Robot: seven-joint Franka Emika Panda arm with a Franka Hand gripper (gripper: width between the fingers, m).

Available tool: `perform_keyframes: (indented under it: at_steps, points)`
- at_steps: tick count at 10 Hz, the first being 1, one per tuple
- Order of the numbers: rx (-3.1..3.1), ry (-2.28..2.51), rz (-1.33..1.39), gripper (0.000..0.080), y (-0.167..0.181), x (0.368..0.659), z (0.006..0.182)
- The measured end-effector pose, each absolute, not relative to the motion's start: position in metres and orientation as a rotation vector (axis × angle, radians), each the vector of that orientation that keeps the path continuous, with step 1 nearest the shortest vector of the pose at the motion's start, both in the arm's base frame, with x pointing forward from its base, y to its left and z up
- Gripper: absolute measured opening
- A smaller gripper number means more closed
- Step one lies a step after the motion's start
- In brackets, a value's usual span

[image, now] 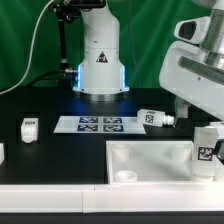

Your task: Assemble one leg

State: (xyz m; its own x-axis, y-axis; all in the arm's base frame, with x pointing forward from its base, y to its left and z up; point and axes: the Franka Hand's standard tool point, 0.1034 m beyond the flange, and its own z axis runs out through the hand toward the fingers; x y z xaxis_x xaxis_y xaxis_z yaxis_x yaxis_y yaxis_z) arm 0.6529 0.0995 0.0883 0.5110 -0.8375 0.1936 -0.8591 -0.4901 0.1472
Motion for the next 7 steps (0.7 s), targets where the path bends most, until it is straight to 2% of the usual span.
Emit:
perform_keyframes:
  at_steps: [2, 5, 6, 7]
  points:
    - [2.713, -1.311, 0.196, 0.0649, 0.105, 0.659, 0.097]
    - [2.998, -0.950, 0.270, 0.0649, 0.125, 0.641, 0.101]
    - [2.998, -0.913, 0.216, 0.0649, 0.133, 0.637, 0.103]
    - [3.022, -0.816, 0.227, 0.0649, 0.133, 0.640, 0.104]
